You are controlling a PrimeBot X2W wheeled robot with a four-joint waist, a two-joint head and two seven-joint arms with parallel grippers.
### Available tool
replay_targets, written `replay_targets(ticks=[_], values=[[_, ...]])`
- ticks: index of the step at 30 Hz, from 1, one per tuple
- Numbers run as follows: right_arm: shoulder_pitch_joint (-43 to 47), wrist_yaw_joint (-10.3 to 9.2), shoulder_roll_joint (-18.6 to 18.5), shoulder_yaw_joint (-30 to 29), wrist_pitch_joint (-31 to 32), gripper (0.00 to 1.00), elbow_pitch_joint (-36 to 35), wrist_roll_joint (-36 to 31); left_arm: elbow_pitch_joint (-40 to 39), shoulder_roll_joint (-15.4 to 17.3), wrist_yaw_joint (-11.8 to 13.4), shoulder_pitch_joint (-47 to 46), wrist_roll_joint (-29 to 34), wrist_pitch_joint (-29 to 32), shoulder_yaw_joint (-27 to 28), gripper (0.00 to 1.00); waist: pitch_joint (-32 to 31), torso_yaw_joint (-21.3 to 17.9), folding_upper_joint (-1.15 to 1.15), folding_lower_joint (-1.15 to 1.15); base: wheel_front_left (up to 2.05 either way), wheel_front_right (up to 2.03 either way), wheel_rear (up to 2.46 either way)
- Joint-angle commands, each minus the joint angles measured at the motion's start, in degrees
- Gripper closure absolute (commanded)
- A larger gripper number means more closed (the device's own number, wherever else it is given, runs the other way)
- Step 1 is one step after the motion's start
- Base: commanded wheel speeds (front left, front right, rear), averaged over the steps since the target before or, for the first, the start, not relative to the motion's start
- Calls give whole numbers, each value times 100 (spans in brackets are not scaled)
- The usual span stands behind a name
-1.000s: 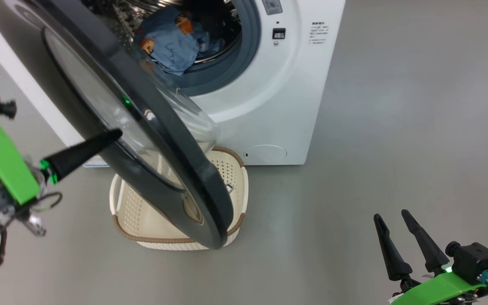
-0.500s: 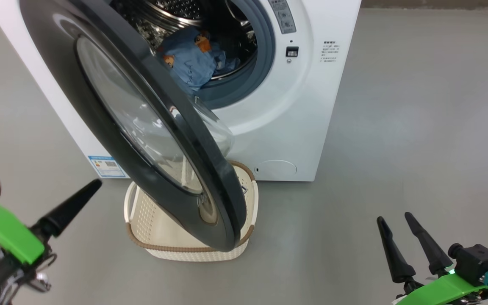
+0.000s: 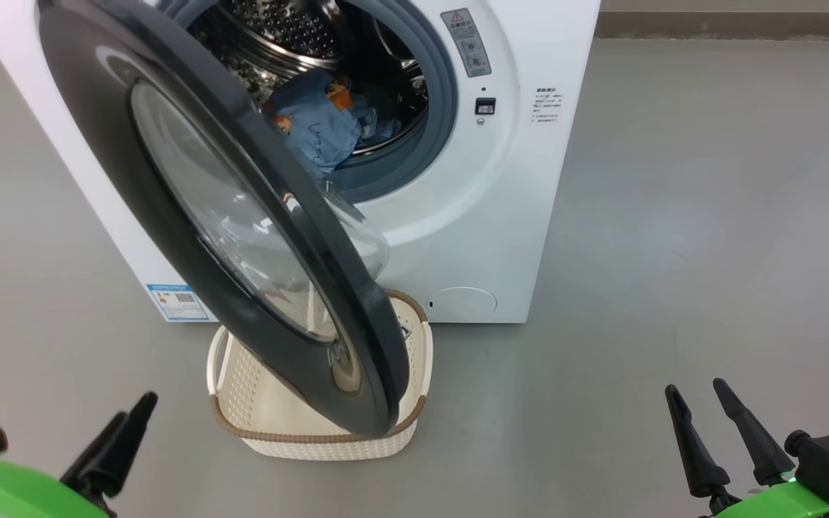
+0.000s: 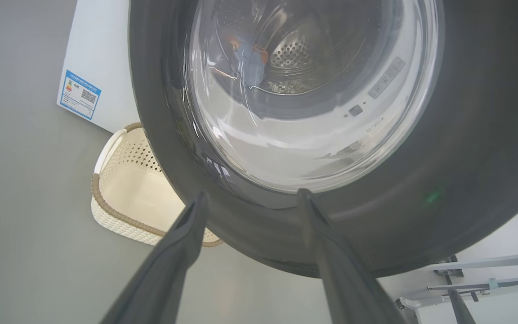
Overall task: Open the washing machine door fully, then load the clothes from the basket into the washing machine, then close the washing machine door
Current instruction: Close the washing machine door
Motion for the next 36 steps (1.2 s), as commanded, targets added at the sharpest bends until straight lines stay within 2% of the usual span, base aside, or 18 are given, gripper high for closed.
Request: replay_targets(ticks=[1,10,15,22,30,34,36], values=[[-20,9,-125,73,-28,0,-137,-28,-64,271,-33,-145,21,-179,186,0,-9,-25,0,0,0,0,0],[-9,9,-205,53,-28,0,-107,-19,357,537,-33,39,627,-1706,-735,0,11,-222,0,0,0,0,0],[-63,9,-224,42,-28,0,-99,-9,873,477,-33,-64,1312,-2021,-929,0,55,-328,0,0,0,0,0],[-106,9,-218,-53,-28,0,-116,-22,983,-396,-33,-25,2842,-2032,233,0,108,-420,0,0,0,0,0],[-136,9,-206,-162,-28,0,-121,-21,610,-1085,-33,230,4371,-2033,905,0,137,-510,0,0,0,0,0],[-144,9,-202,-196,-28,0,-126,-25,407,-1383,-33,379,4868,-2034,1091,0,151,-533,0,0,0,0,0],[-148,9,-200,-203,-28,0,-128,-27,371,-1426,-33,412,4969,-2034,1105,0,158,-535,0,0,0,0,0]])
